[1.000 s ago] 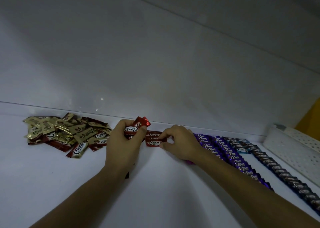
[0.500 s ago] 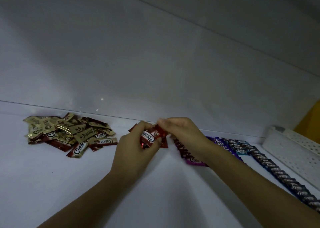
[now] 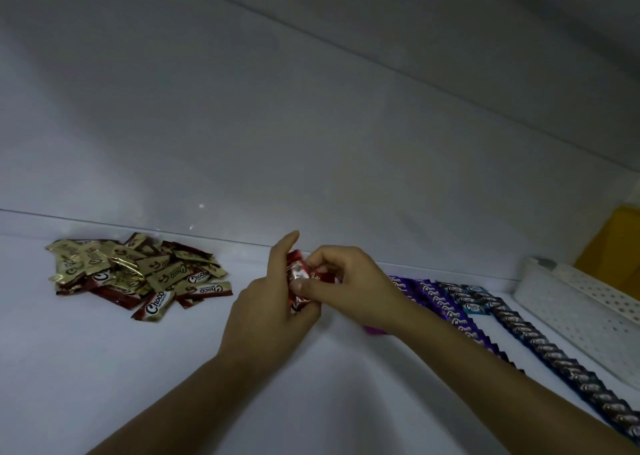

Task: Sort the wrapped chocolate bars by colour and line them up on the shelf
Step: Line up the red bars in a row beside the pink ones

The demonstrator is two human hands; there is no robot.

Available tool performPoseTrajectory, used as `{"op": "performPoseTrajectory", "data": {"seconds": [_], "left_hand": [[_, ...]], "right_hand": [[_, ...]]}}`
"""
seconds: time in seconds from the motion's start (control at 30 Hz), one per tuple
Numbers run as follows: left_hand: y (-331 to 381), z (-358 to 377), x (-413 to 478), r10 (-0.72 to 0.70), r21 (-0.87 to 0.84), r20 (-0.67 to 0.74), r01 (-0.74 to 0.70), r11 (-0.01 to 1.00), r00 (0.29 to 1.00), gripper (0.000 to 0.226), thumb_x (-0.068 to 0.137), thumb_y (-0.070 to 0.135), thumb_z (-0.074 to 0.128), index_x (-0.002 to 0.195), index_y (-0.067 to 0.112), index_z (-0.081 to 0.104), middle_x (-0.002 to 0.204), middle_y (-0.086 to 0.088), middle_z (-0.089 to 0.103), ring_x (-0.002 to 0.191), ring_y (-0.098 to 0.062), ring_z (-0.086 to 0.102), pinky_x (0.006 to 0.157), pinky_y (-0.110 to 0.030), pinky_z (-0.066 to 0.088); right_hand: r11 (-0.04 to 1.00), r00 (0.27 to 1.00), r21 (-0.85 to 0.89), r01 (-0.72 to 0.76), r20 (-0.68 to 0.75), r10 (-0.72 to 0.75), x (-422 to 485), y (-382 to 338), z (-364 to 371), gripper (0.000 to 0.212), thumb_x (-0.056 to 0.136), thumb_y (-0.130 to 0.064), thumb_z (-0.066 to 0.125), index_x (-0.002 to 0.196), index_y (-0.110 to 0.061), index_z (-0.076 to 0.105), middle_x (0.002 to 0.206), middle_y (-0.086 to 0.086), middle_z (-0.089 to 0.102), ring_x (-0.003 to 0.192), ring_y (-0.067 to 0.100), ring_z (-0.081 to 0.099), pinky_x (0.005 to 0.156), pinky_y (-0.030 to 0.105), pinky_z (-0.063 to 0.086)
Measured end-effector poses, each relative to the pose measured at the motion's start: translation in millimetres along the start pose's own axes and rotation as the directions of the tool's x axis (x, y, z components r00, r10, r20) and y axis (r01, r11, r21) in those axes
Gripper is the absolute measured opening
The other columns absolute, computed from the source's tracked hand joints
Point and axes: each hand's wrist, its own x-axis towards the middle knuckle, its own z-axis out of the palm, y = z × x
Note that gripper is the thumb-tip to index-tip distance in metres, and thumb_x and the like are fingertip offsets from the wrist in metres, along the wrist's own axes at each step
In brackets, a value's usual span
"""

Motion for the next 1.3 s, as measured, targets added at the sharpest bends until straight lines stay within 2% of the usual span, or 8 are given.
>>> {"op": "performPoseTrajectory", "data": {"seconds": [0.13, 0.23, 0.33, 0.53, 0.77, 1.0, 1.13, 1.3], "left_hand": [[2, 1, -1, 0.029, 0.005, 0.03, -0.03, 1.0, 0.999, 0.083, 0.089, 0.03, 0.064, 0.149, 0.038, 0.007, 0.081, 0.012, 0.066, 0.066, -0.004, 0.063, 0.057, -0.018, 0.049], [-2, 1, 0, 0.037, -0.02, 0.017, -0.037, 0.999, 0.999, 0.067, 0.093, 0.031, 0.058, 0.147, 0.036, 0.019, 0.079, 0.014, 0.066, 0.067, -0.002, 0.064, 0.059, -0.015, 0.048], [-6, 1, 1, -0.006, -0.083, -0.052, 0.001, 0.997, 0.999, 0.05, 0.094, 0.031, 0.056, 0.14, 0.032, 0.037, 0.085, 0.017, 0.067, 0.074, 0.008, 0.064, 0.062, -0.008, 0.048], [-16, 0, 10, -0.231, -0.33, -0.198, 0.157, 0.931, 0.953, 0.039, 0.091, 0.029, 0.062, 0.124, 0.035, 0.043, 0.088, 0.02, 0.063, 0.076, 0.003, 0.066, 0.069, -0.024, 0.055], [-20, -1, 15, -0.351, -0.47, -0.216, 0.218, 0.855, 0.911, 0.042, 0.089, 0.026, 0.065, 0.124, 0.03, 0.04, 0.092, 0.02, 0.058, 0.077, 0.002, 0.064, 0.058, -0.01, 0.046], [-23, -1, 15, -0.37, -0.485, -0.22, 0.229, 0.844, 0.902, 0.05, 0.091, 0.021, 0.063, 0.134, 0.024, 0.038, 0.09, 0.013, 0.062, 0.071, 0.012, 0.064, 0.051, -0.004, 0.045], [-21, -1, 14, -0.374, -0.478, -0.221, 0.235, 0.847, 0.901, 0.059, 0.092, 0.022, 0.062, 0.142, 0.022, 0.031, 0.084, 0.016, 0.06, 0.067, 0.015, 0.062, 0.049, -0.001, 0.041], [-19, -2, 14, -0.379, -0.456, -0.216, 0.25, 0.854, 0.9, 0.061, 0.092, 0.022, 0.062, 0.143, 0.021, 0.029, 0.085, 0.016, 0.059, 0.067, 0.016, 0.061, 0.05, -0.001, 0.042]], "right_hand": [[0.971, 0.993, 0.223, -0.082, -0.059, 0.098, -1, -6, -2, 0.022, 0.086, -0.017, 0.067, 0.071, -0.002, 0.068, 0.067, 0.01, 0.067, 0.06, 0.015, 0.064, 0.057, 0.024, 0.049], [0.896, 0.963, 0.399, -0.193, -0.097, 0.251, 2, -6, -10, 0.021, 0.09, -0.025, 0.061, 0.089, -0.01, 0.076, 0.085, 0.009, 0.074, 0.081, 0.022, 0.071, 0.071, 0.028, 0.054], [0.878, 0.932, 0.397, -0.267, -0.124, 0.34, 6, -1, -18, 0.024, 0.096, -0.027, 0.052, 0.093, -0.014, 0.072, 0.089, 0.007, 0.074, 0.086, 0.024, 0.07, 0.087, 0.033, 0.052], [0.943, 0.943, 0.142, -0.301, -0.106, 0.317, 2, 2, -29, 0.014, 0.089, -0.015, 0.063, 0.091, -0.002, 0.065, 0.063, 0.001, 0.066, 0.047, 0.006, 0.058, 0.052, 0.016, 0.049], [0.874, 0.899, 0.298, -0.384, -0.095, 0.428, 5, 11, -32, 0.016, 0.076, -0.007, 0.075, 0.084, -0.005, 0.062, 0.071, 0.004, 0.071, 0.06, 0.017, 0.067, 0.06, 0.028, 0.056], [0.953, 0.953, -0.049, -0.298, -0.08, 0.294, 19, 27, -26, 0.01, 0.084, -0.007, 0.065, 0.091, -0.013, 0.071, 0.084, 0.007, 0.071, 0.07, 0.008, 0.063, 0.065, 0.015, 0.05], [0.926, 0.963, -0.307, -0.219, 0.086, 0.257, 22, 37, -17, 0.009, 0.077, -0.015, 0.077, 0.085, -0.018, 0.075, 0.085, 0.005, 0.074, 0.082, 0.013, 0.068, 0.087, 0.034, 0.053], [0.851, 0.976, -0.504, -0.15, 0.059, 0.208, 30, 44, -4, 0.01, 0.076, -0.03, 0.078, 0.085, -0.027, 0.076, 0.087, -0.009, 0.073, 0.091, 0.008, 0.063, 0.102, 0.033, 0.038]]}}
